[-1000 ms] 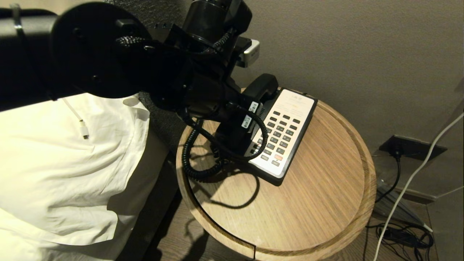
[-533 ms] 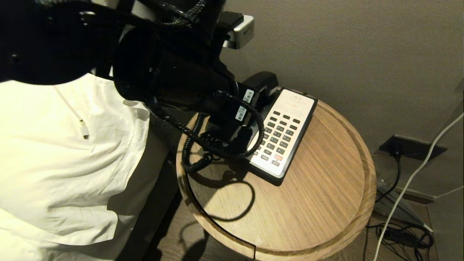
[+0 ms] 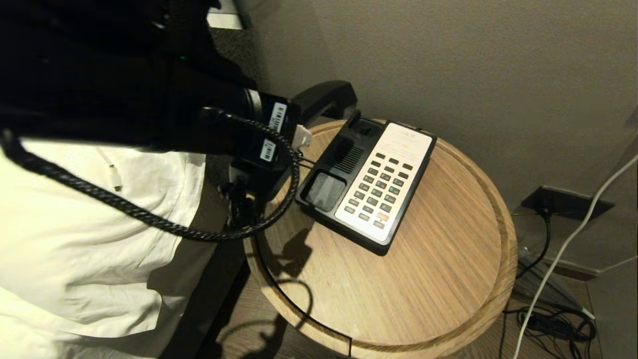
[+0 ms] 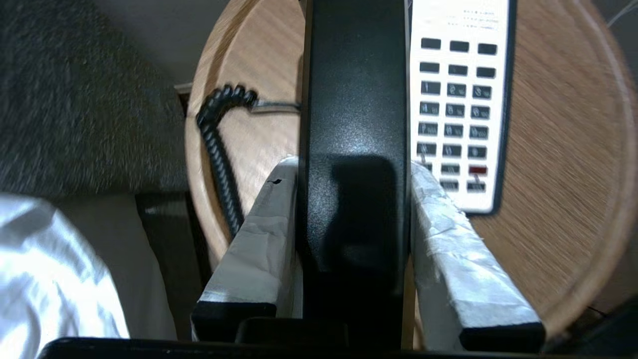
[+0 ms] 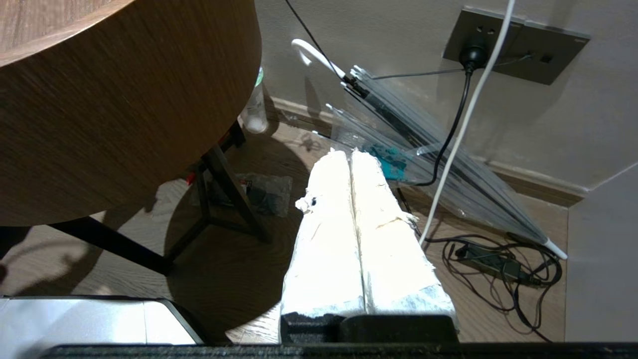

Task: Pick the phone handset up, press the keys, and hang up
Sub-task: Dial the number

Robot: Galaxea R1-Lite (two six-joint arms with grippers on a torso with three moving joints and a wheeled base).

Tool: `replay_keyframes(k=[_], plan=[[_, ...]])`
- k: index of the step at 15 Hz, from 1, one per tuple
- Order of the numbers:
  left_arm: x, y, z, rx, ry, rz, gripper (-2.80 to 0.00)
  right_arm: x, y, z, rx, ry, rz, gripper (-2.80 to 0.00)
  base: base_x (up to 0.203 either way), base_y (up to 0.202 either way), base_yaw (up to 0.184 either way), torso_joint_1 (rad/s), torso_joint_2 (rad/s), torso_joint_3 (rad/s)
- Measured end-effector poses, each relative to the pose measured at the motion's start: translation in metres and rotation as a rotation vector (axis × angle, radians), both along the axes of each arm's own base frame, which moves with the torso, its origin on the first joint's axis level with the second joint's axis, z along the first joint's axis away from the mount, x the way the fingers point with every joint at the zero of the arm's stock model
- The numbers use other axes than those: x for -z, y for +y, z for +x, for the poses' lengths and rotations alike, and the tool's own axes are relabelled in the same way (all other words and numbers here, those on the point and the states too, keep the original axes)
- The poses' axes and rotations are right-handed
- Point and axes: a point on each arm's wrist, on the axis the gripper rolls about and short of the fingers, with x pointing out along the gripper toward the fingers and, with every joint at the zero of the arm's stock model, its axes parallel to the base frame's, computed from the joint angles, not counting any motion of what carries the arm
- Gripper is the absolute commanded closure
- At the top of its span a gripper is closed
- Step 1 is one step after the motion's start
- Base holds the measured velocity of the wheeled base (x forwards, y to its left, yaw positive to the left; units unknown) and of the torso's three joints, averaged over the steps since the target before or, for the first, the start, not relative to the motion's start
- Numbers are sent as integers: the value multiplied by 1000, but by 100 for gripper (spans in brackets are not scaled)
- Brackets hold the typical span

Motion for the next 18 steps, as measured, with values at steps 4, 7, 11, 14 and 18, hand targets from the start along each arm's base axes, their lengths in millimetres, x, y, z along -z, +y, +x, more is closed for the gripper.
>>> replay_keyframes(k=[4,7,11,14,18], plan=[[-11,40,-34,-15,59,-187,0,0,0,0,0,0,0,0,0,0,0,0,0,0],[-21,66,-58,6,136,-380,0,0,0,0,0,0,0,0,0,0,0,0,0,0],[-20,97,-85,35,192,-506,0,0,0,0,0,0,0,0,0,0,0,0,0,0],[-24,114,-100,72,213,-602,0,0,0,0,0,0,1,0,0,0,0,0,0,0],[-38,123,-108,102,191,-714,0,0,0,0,0,0,0,0,0,0,0,0,0,0]])
